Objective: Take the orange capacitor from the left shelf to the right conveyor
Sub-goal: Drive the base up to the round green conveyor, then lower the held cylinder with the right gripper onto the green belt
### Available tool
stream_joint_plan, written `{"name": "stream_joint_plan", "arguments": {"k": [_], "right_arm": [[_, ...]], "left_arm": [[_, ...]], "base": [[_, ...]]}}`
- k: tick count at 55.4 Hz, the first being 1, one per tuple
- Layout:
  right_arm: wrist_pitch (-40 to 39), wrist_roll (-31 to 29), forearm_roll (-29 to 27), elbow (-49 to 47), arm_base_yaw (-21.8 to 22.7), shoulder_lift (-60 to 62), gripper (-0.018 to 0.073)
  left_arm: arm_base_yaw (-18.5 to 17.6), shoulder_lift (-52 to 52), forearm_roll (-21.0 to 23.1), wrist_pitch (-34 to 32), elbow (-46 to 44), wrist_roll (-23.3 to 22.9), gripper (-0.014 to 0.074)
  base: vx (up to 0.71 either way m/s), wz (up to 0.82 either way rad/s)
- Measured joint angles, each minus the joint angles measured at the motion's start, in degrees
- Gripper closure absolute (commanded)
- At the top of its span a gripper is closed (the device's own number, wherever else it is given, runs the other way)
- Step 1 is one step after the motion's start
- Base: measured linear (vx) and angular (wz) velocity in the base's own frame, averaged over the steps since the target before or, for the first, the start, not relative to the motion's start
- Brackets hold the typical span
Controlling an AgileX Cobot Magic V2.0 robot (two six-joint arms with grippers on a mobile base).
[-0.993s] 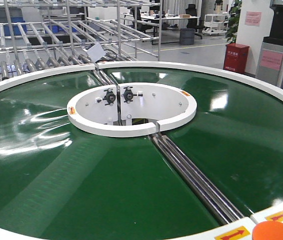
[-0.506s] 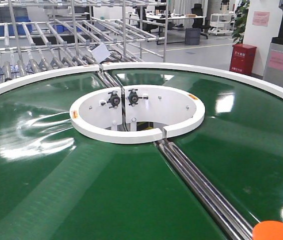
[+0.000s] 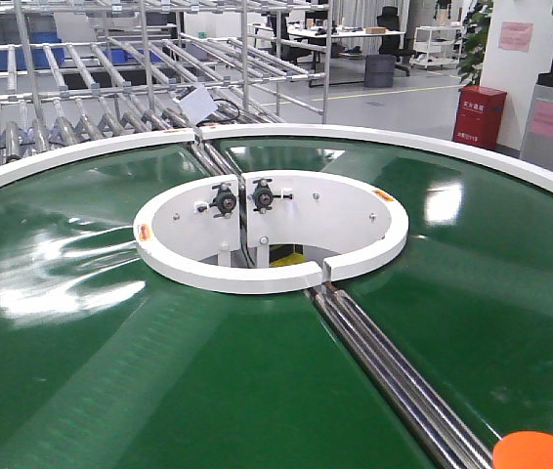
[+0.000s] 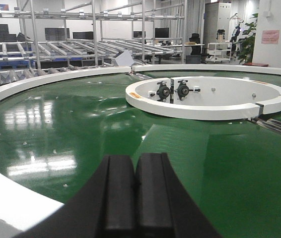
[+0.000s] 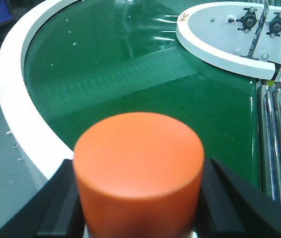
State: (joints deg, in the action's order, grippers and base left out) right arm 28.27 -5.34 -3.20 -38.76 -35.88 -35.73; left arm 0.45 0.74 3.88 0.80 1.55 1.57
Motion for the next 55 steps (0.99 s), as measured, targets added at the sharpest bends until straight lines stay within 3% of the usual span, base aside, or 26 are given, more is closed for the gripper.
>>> {"name": "stream_joint_plan", "arguments": {"k": [55], "right_arm": [[0.00, 0.00, 0.00, 0.00, 0.00, 0.00, 0.0243]], "left_arm": [[0.00, 0.00, 0.00, 0.00, 0.00, 0.00, 0.0603]], "base": [[0.02, 0.00]]}}
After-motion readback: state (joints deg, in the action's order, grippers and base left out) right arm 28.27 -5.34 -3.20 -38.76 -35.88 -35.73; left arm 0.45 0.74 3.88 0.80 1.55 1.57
